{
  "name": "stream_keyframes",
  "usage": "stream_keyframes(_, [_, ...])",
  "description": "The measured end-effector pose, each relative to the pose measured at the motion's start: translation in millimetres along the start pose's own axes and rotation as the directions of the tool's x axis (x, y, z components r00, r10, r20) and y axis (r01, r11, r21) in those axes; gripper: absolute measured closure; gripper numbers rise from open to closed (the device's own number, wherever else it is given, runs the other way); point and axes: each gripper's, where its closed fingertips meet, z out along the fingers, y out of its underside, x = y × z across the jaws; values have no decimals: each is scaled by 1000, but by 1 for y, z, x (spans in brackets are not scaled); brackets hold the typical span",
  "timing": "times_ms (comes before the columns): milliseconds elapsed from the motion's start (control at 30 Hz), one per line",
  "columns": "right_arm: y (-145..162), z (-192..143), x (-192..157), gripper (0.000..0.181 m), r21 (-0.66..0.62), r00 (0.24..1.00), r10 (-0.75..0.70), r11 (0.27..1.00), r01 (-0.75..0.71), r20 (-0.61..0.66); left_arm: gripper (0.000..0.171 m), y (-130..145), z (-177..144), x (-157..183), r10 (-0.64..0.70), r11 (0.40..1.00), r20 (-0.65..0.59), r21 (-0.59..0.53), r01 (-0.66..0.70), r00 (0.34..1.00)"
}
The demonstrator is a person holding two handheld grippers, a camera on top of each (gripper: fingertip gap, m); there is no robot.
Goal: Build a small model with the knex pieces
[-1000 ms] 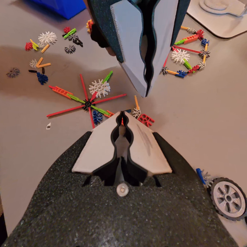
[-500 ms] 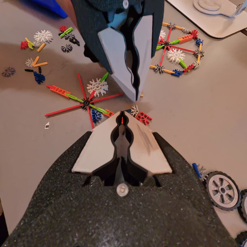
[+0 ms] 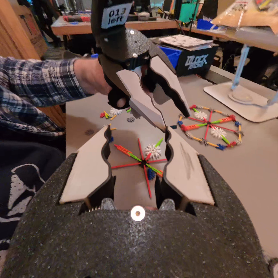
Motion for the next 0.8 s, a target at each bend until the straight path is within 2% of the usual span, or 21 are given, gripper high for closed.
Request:
stream_keyframes(67, [-11,2,-15,103,28,999,-27,999,26,26,133,-5,-14,10,-22,997,15,80,21,1000])
stream_keyframes(133, [-21,5,-32,104,58,997,-50,997,46,64,128,-8,-27,19,-33,990,19,139,30,999])
stream_keyframes(233, [-29,13,-51,107,69,994,-82,995,77,77,119,-6,-45,24,-45,983,67,179,33,997])
stream_keyframes(367, [-44,24,-79,107,107,987,-119,988,108,110,115,-7,-78,32,-43,972,140,233,9,989])
stream_keyframes(533, [-62,40,-110,108,124,972,-198,975,182,129,102,0,-123,32,-99,958,281,287,15,955])
stream_keyframes(567, [-65,43,-115,107,124,969,-214,972,199,125,94,1,-131,32,-111,955,297,295,20,948])
stream_keyframes(667, [-63,57,-117,101,67,966,-249,967,245,74,83,14,-144,28,-123,968,374,250,28,919])
stream_keyframes(700, [-62,62,-113,97,50,966,-256,966,254,43,68,17,-147,24,-130,971,413,238,31,902])
stream_keyframes(767, [-61,68,-102,85,15,969,-246,969,247,-12,64,27,-145,23,-127,980,429,193,47,894])
stream_keyframes(800, [-61,70,-99,75,4,972,-235,972,235,-23,52,30,-144,20,-127,982,446,181,50,886])
